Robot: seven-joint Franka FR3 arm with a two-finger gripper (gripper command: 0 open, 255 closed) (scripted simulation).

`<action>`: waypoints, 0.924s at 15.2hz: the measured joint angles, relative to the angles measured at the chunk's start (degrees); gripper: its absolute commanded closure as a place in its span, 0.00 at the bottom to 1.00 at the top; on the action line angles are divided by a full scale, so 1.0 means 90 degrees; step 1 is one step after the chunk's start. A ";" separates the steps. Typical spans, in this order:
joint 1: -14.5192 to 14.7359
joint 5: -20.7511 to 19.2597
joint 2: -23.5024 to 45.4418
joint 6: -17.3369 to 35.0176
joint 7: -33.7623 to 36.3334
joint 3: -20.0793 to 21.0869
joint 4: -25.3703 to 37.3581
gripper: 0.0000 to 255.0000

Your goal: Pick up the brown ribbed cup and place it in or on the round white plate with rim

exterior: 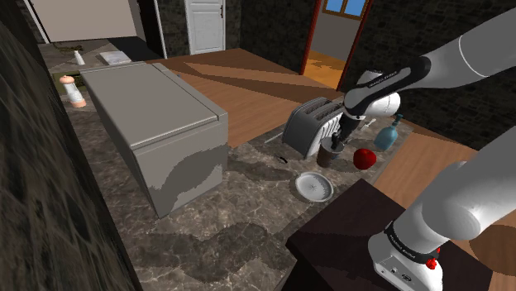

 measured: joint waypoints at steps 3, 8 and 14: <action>0.0023 -0.0345 -0.0632 -0.0027 0.0693 0.0361 -0.0523 1.00; 0.0146 -0.0364 -0.0807 0.0279 0.1124 0.0636 -0.0971 1.00; 0.0375 0.0075 -0.0184 0.0978 0.0751 0.0467 -0.1084 1.00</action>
